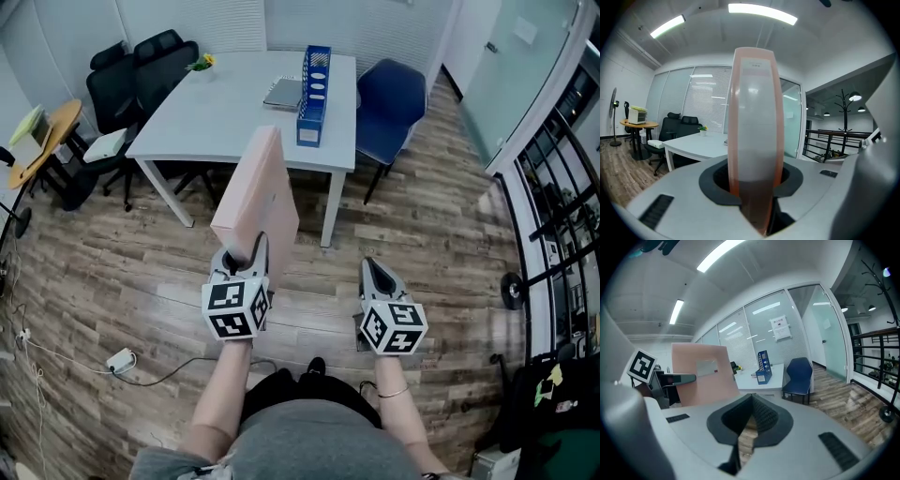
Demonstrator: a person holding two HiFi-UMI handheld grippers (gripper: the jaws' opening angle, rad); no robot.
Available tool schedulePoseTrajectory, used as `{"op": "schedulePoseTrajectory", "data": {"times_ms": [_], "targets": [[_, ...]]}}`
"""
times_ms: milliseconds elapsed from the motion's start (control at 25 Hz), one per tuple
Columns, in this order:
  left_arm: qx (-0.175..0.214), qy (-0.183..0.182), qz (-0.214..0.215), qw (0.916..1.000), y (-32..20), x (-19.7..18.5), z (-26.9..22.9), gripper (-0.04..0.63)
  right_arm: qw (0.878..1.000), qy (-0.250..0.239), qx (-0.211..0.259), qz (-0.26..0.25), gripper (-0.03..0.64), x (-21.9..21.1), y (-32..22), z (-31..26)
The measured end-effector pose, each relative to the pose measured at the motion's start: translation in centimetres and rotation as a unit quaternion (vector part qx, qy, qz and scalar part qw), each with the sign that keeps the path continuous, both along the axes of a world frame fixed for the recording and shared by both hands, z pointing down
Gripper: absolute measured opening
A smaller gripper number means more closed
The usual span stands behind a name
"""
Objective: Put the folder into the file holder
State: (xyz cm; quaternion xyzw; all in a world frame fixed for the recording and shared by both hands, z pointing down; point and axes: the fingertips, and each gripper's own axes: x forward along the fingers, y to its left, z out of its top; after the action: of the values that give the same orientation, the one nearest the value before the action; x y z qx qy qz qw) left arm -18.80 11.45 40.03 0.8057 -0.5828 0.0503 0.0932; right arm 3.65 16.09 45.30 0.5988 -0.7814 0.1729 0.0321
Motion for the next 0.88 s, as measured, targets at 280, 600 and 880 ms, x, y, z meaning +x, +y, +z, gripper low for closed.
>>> {"op": "schedulePoseTrajectory", "data": {"times_ms": [280, 600, 880], "targets": [[0.032, 0.005, -0.012, 0.9994, -1.2, 1.2, -2.9, 0.146, 1.0, -0.007, 0.003, -0.008, 0.006, 1.5, -1.4, -0.1], [0.048, 0.014, -0.019, 0.9986, -4.2, 1.9, -5.0, 0.146, 1.0, -0.017, 0.001, -0.013, 0.006, 2.6, -3.7, 0.2], [0.081, 0.031, -0.016, 0.9961, -10.9, 2.2, -7.9, 0.146, 1.0, -0.018, 0.0, -0.009, 0.006, 3.4, -10.2, 0.2]]}}
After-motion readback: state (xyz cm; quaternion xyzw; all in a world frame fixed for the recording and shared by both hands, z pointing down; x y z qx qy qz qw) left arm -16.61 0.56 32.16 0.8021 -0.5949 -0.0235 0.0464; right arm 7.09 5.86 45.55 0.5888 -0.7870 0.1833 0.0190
